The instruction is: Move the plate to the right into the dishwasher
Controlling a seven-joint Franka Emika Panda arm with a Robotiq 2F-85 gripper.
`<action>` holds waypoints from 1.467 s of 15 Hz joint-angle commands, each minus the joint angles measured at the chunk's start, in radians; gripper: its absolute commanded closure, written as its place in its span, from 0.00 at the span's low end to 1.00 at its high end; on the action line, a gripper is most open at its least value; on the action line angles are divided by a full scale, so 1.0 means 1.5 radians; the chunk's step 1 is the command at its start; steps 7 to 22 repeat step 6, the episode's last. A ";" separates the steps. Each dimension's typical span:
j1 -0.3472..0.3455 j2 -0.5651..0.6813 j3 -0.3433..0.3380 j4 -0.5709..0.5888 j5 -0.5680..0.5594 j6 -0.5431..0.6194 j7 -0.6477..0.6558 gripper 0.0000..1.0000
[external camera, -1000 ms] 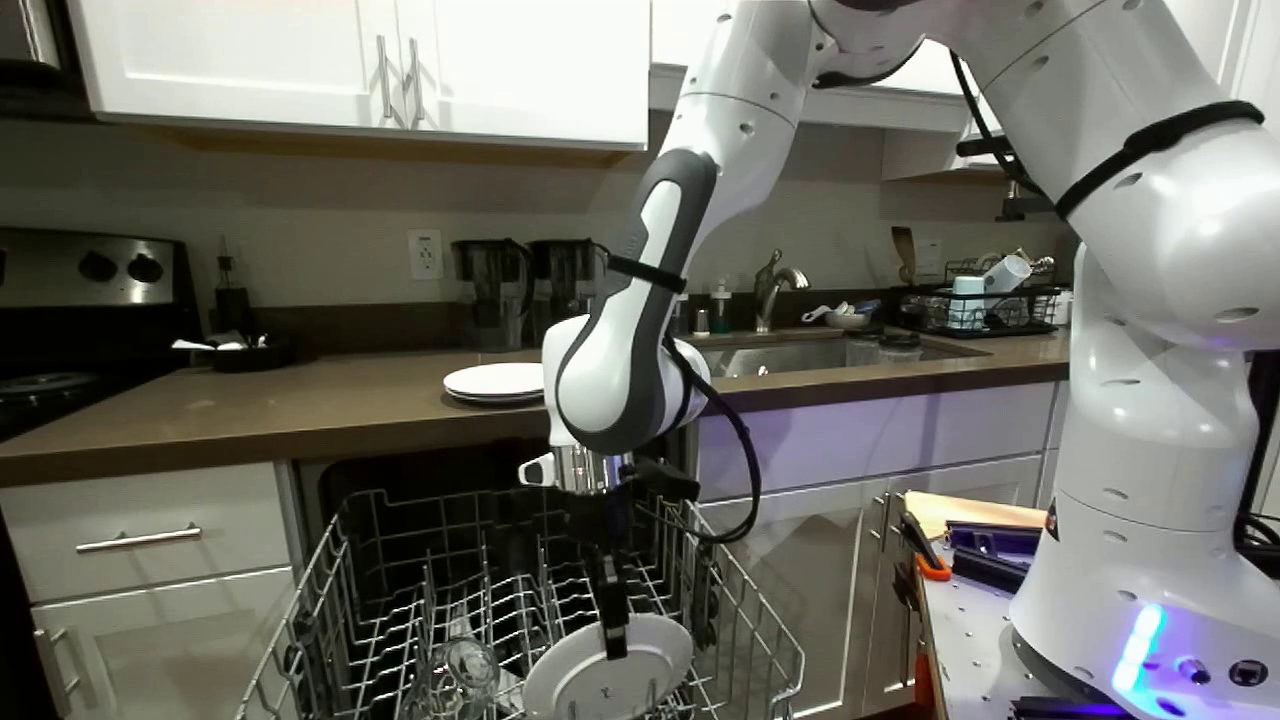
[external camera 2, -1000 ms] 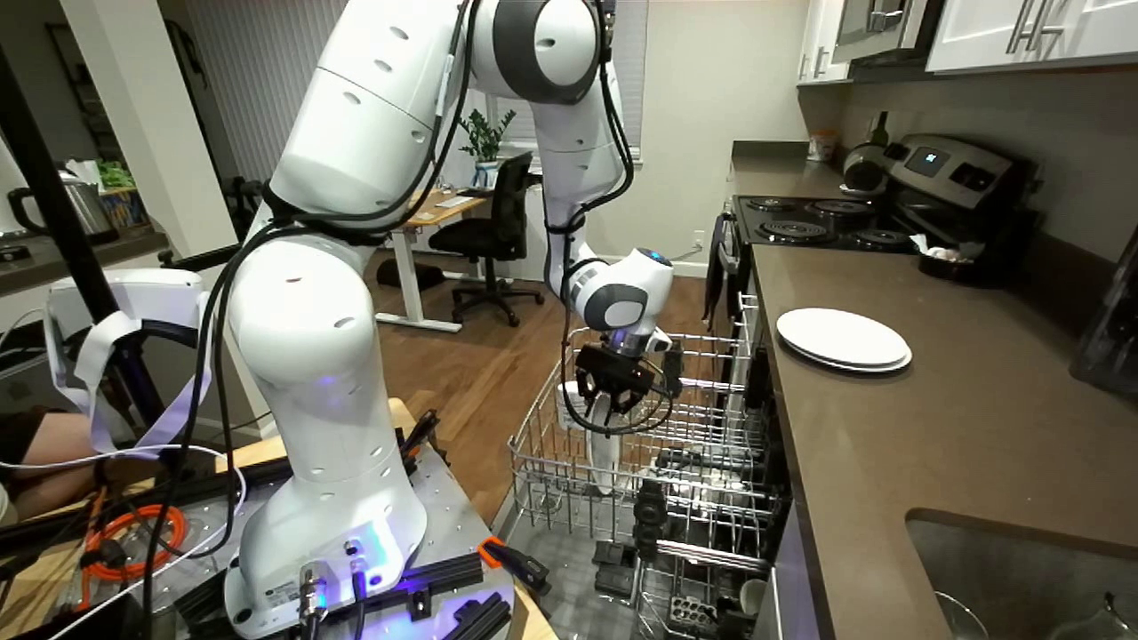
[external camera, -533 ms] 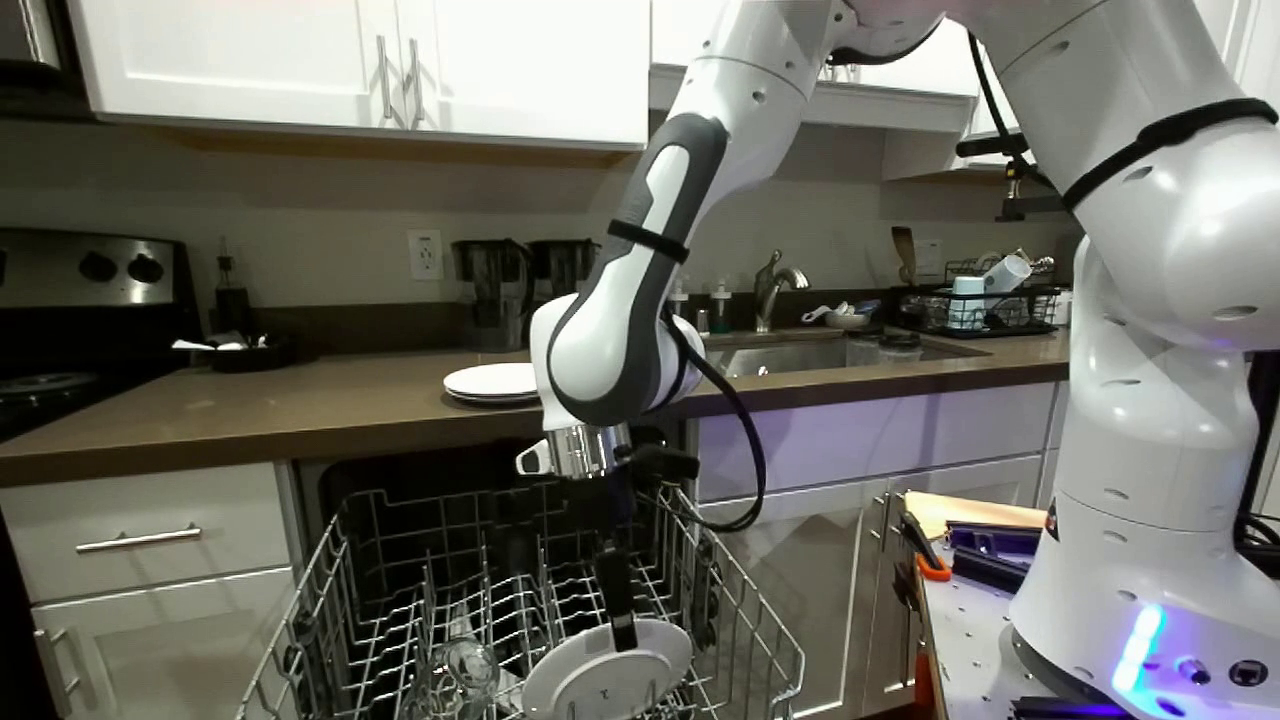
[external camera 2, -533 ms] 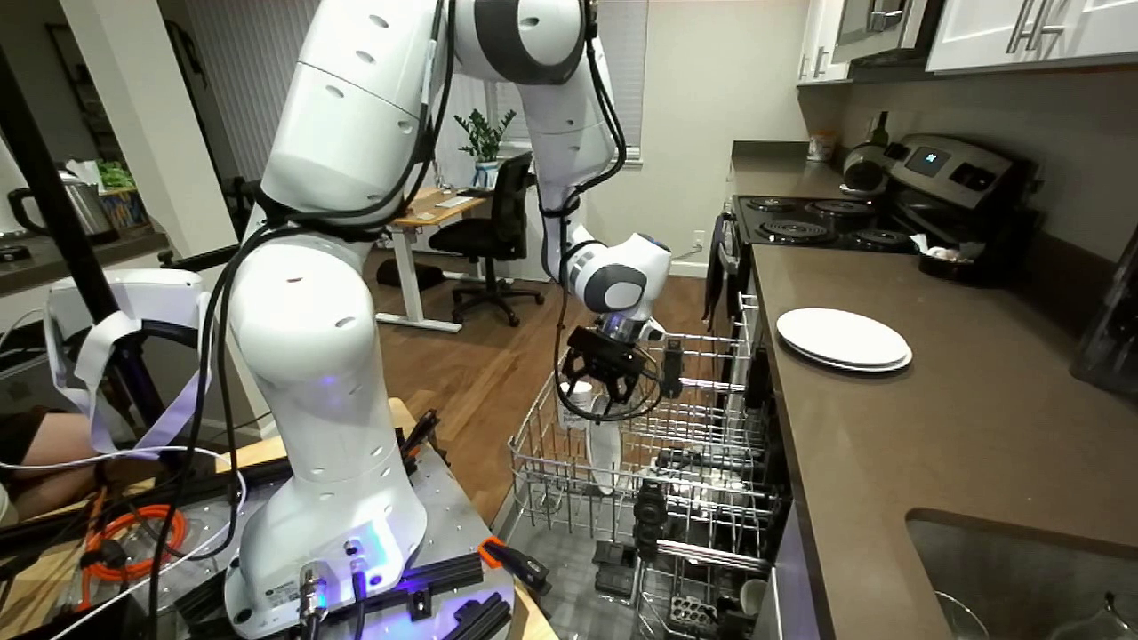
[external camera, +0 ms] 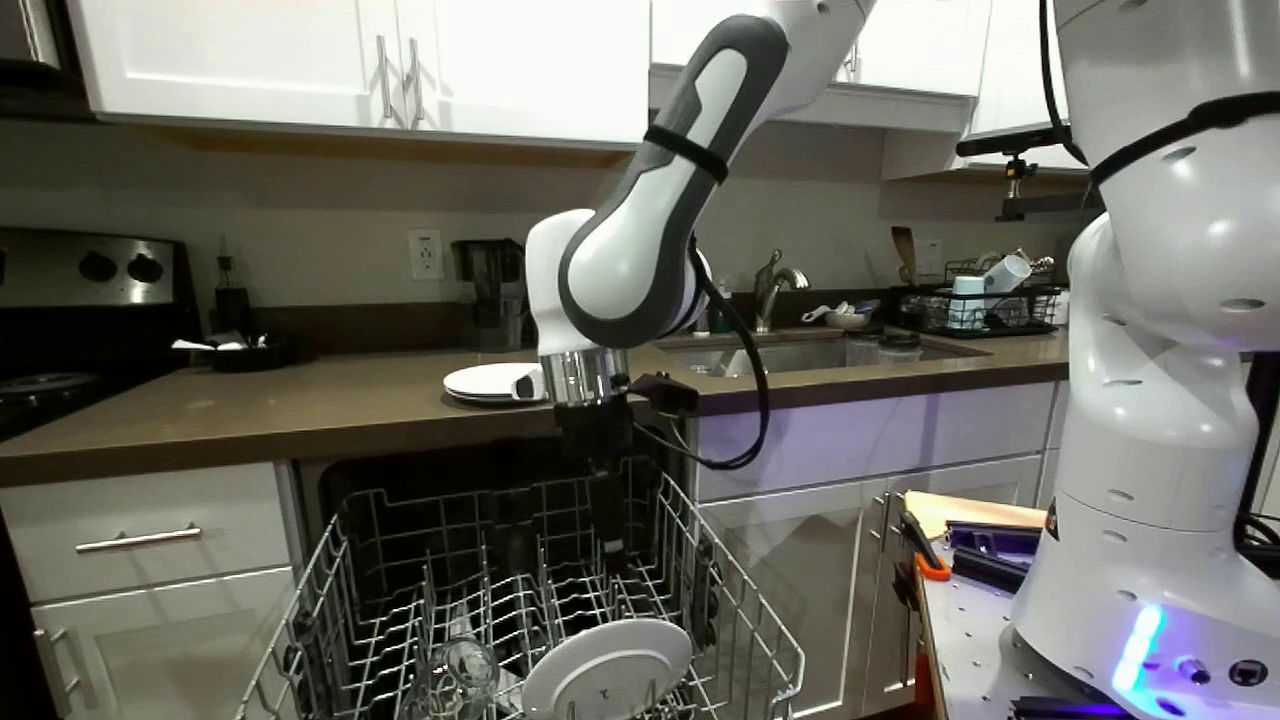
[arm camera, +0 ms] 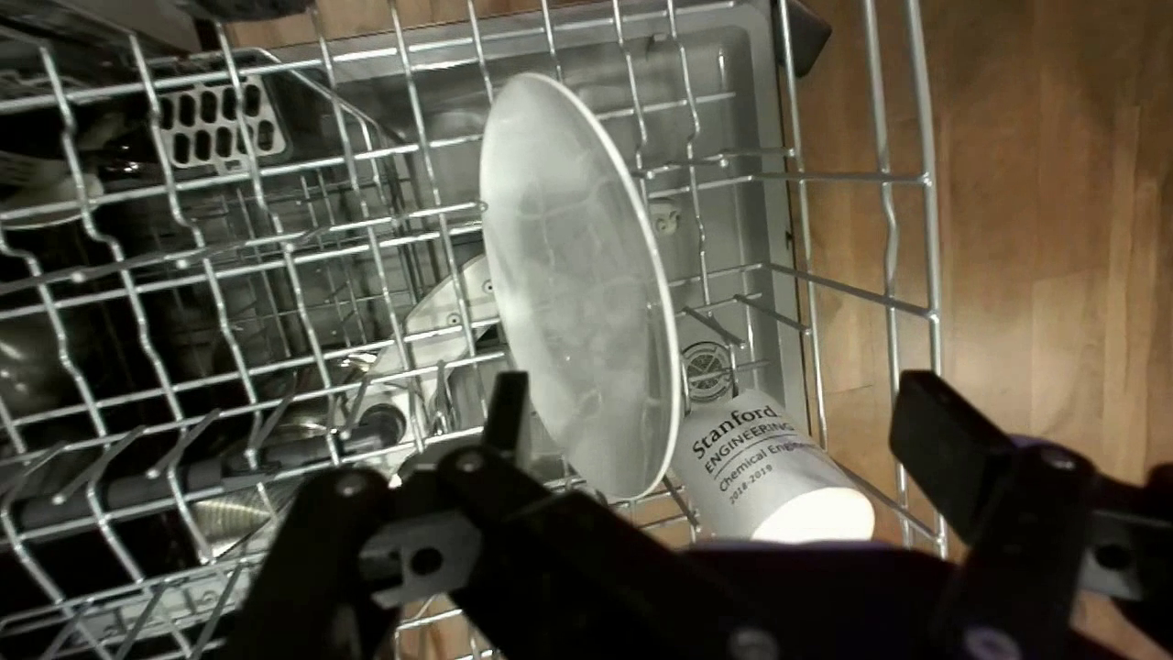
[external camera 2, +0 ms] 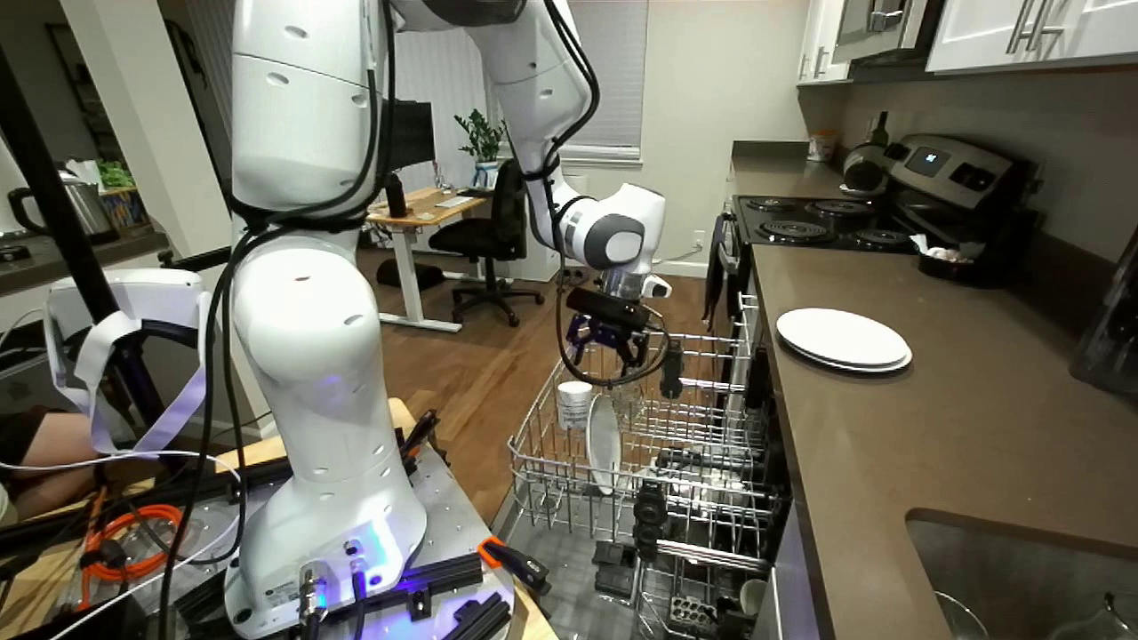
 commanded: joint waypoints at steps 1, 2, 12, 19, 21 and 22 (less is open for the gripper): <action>0.026 -0.058 -0.029 -0.035 -0.064 0.027 0.049 0.00; 0.031 -0.065 -0.036 -0.039 -0.084 0.037 0.060 0.00; 0.033 -0.054 -0.045 -0.022 -0.106 0.039 0.062 0.00; 0.033 -0.054 -0.045 -0.022 -0.106 0.039 0.062 0.00; 0.033 -0.054 -0.045 -0.022 -0.106 0.039 0.062 0.00; 0.033 -0.054 -0.045 -0.022 -0.106 0.039 0.062 0.00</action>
